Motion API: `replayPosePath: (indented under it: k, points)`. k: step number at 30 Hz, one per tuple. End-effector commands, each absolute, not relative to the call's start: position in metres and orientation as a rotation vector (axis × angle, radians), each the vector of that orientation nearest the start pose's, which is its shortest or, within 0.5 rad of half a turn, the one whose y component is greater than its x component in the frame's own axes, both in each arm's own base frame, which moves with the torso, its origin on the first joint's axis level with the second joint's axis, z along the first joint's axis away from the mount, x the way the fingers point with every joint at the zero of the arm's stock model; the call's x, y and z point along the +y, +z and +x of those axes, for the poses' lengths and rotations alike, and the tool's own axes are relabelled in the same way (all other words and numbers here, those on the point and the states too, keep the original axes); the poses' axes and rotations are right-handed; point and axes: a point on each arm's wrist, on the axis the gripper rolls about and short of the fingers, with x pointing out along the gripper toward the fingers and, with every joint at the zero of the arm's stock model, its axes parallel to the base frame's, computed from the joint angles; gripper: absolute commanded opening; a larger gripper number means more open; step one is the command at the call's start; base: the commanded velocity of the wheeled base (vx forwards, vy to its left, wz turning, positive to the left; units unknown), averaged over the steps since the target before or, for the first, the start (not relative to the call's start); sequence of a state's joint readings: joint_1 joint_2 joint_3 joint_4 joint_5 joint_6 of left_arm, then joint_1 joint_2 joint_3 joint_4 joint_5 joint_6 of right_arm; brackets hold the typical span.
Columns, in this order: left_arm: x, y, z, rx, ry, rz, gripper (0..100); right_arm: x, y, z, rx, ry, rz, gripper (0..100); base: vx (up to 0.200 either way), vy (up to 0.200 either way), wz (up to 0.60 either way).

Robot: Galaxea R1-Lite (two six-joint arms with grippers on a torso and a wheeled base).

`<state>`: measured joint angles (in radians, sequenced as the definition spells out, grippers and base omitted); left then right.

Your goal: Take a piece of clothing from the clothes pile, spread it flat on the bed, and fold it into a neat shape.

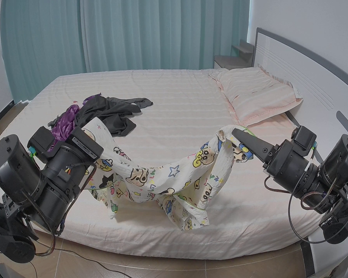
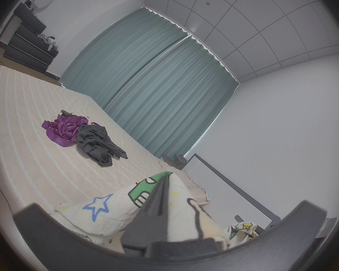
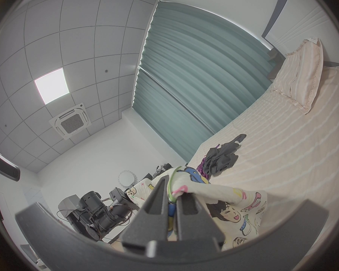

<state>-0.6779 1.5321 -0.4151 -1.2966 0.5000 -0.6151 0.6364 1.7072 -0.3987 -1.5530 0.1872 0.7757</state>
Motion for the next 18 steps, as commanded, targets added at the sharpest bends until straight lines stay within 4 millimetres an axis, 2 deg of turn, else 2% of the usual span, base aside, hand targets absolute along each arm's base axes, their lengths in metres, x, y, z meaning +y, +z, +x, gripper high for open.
replayPosePath:
  k: [1, 5, 10, 14, 18]
  points:
    - [-0.136, 0.195, 0.186, -0.097, -0.219, -0.716, 0, 0.157, 0.174, 0.205, 0.071, 0.881, 0.785, 0, 0.000, 0.000, 0.00]
    - [-0.135, 0.197, 0.187, -0.105, -0.217, -0.719, 0, 0.156, 0.175, 0.205, 0.068, 0.882, 0.785, 0, 0.000, 0.000, 0.00]
    - [-0.123, 0.206, 0.191, -0.157, -0.180, -0.726, 0, 0.155, 0.183, 0.204, 0.030, 0.892, 0.780, 0, 0.000, 0.000, 0.00]
    - [-0.116, 0.219, 0.181, -0.204, -0.201, -0.745, 0, 0.149, 0.215, 0.194, -0.083, 0.934, 0.769, 0, 0.000, 0.000, 0.00]
    - [-0.105, 0.242, 0.162, -0.278, -0.260, -0.753, 0, 0.138, 0.239, 0.179, -0.136, 0.970, 0.770, 0, 0.000, 0.000, 0.00]
